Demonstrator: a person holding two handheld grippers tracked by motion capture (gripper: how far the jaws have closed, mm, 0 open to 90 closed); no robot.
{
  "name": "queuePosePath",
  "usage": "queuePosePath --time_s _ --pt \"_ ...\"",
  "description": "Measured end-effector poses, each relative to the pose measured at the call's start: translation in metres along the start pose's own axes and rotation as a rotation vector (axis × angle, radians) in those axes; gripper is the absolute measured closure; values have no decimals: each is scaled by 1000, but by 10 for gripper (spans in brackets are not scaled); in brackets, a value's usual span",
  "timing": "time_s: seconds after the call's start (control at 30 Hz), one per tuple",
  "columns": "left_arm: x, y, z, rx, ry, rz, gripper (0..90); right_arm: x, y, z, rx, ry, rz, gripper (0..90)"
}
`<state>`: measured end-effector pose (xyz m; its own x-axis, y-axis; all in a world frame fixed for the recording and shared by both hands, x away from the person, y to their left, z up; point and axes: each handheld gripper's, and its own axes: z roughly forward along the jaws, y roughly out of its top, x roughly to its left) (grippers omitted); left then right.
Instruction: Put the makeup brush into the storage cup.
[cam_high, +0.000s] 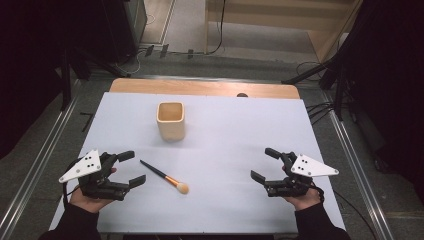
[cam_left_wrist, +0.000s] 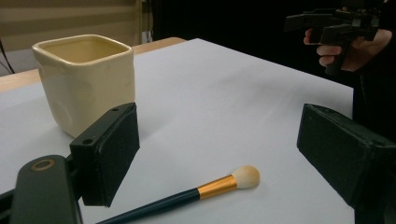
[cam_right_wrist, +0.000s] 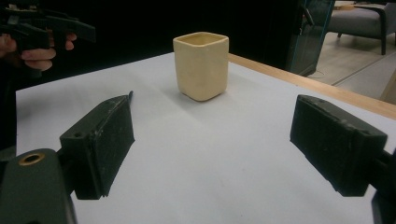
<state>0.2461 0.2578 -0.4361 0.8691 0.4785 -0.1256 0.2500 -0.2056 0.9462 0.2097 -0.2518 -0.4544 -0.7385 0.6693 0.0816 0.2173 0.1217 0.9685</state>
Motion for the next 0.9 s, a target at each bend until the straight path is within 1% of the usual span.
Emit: queuePosePath --time_s 0.17,0.4,0.9 --pt "0 0 0 2 1 2 140 -1 0 0 -7 5 6 143" --pt "1 0 -1 -2 5 0 140 -2 1 -2 -19 0 16 143" --pt "1 0 -2 -4 7 -2 142 -2 1 -2 -22 3 21 143"
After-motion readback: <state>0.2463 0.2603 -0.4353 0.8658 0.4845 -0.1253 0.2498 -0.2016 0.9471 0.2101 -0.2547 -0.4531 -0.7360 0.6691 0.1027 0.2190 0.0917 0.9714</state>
